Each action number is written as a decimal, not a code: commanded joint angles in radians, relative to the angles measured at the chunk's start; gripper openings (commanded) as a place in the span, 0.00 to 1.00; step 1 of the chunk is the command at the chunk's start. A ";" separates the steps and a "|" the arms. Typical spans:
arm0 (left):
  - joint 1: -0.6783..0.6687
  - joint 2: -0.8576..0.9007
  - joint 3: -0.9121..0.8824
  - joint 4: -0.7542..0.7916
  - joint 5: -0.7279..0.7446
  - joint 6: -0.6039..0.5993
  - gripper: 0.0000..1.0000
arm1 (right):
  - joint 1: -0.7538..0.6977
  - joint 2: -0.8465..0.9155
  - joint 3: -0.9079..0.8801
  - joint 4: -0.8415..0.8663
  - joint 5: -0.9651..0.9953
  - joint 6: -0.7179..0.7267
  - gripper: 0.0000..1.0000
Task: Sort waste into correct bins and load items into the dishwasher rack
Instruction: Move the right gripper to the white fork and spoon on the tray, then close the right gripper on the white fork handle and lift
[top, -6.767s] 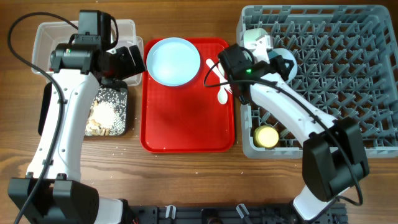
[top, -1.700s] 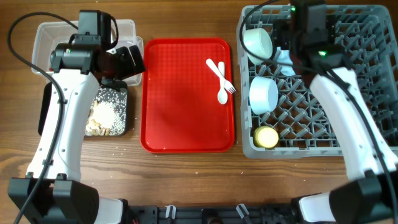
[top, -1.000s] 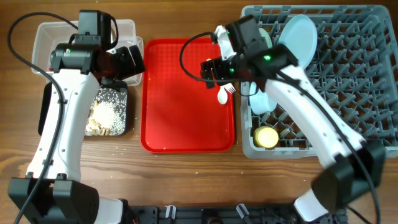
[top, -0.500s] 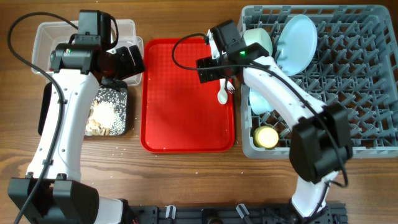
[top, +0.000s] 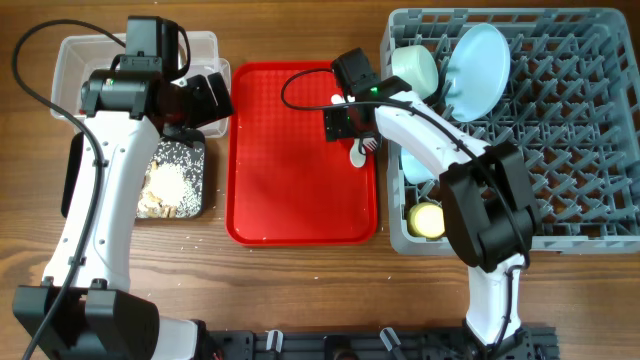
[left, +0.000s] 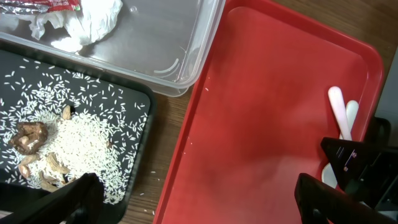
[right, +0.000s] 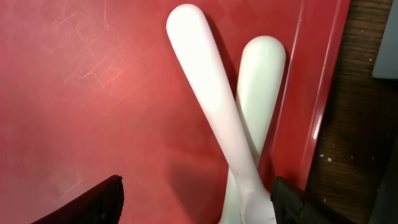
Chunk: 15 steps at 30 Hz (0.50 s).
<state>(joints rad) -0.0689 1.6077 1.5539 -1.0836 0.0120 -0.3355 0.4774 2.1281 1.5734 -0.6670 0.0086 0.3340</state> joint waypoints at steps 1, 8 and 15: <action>0.006 -0.012 0.016 0.002 -0.010 -0.012 1.00 | 0.004 0.032 0.002 0.004 0.016 0.037 0.77; 0.006 -0.012 0.016 0.002 -0.010 -0.012 1.00 | 0.004 0.038 0.002 -0.029 -0.020 0.068 0.71; 0.006 -0.012 0.016 0.001 -0.010 -0.012 1.00 | 0.004 0.048 0.002 -0.064 -0.036 0.132 0.67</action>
<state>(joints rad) -0.0689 1.6077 1.5539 -1.0840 0.0120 -0.3355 0.4774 2.1429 1.5734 -0.7181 -0.0082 0.4152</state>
